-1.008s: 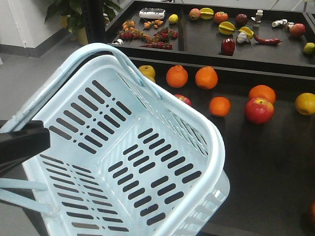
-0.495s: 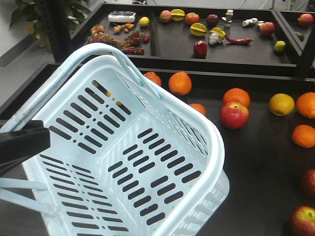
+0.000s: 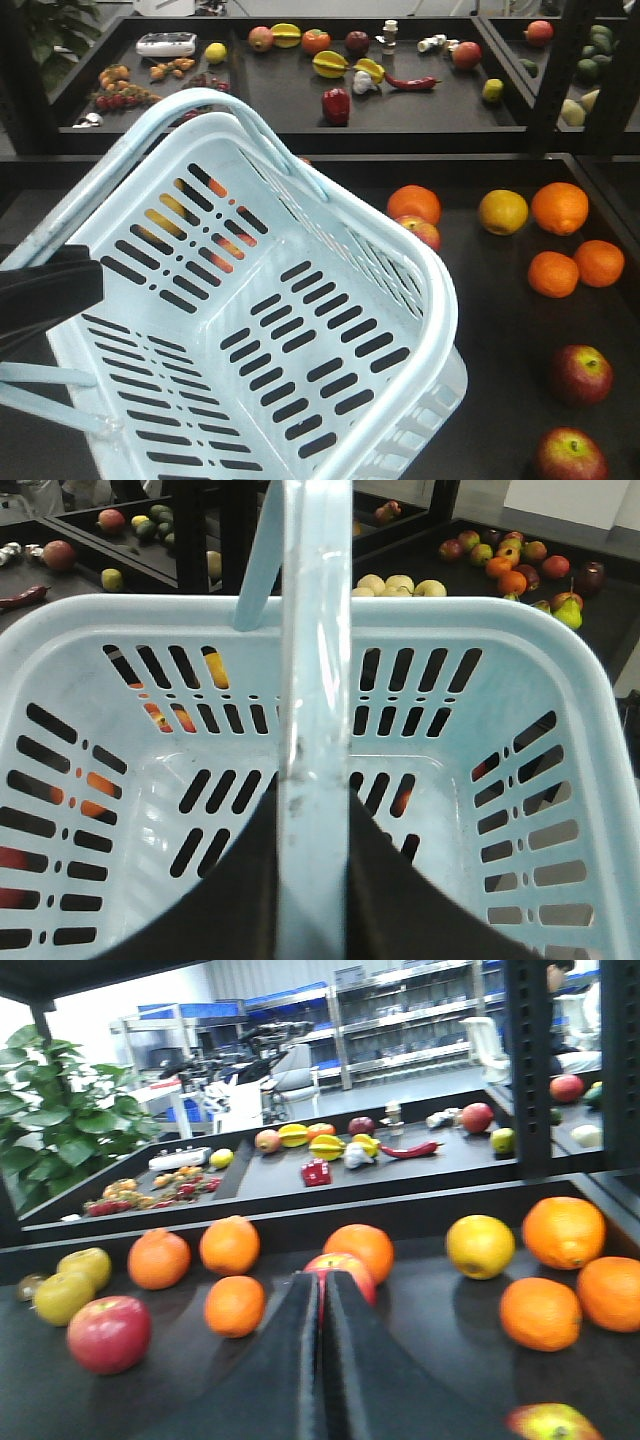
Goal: Pick three apples into basket with both arms
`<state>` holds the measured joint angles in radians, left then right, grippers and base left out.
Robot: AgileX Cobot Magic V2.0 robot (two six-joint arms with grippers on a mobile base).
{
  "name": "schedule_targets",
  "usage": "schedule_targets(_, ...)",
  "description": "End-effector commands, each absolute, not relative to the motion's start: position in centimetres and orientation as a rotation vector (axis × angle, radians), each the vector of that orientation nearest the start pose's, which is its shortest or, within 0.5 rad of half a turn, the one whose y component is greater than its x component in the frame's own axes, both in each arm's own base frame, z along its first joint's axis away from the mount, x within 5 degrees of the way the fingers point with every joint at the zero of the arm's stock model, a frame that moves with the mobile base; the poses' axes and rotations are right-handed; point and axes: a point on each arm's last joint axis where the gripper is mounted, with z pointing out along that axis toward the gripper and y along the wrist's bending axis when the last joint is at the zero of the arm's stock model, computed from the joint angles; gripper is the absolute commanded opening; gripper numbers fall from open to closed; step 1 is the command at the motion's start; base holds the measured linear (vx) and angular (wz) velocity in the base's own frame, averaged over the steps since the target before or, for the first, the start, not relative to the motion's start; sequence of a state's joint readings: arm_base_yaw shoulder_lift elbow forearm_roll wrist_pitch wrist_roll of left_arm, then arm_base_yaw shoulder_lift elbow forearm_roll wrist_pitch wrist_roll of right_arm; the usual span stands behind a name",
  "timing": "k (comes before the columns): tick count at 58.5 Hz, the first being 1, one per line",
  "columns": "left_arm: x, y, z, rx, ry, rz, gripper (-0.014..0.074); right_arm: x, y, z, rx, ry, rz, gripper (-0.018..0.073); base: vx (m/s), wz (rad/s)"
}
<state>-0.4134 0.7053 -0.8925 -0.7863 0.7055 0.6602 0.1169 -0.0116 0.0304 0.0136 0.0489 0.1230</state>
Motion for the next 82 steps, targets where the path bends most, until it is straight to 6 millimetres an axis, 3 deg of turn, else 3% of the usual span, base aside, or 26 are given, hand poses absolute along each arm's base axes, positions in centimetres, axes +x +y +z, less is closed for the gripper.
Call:
schedule_targets(1, 9.67, -8.64, 41.96, 0.625, 1.644, -0.754, -0.0006, 5.57, 0.61, 20.28, 0.015, 1.48, 0.194, -0.0005, 0.09, -0.24)
schedule_targets(82, 9.67, -8.64, 41.96, 0.625, 1.644, -0.754, -0.0006, 5.57, 0.61, 20.28, 0.015, 1.48, 0.194, -0.0005, 0.02, -0.03)
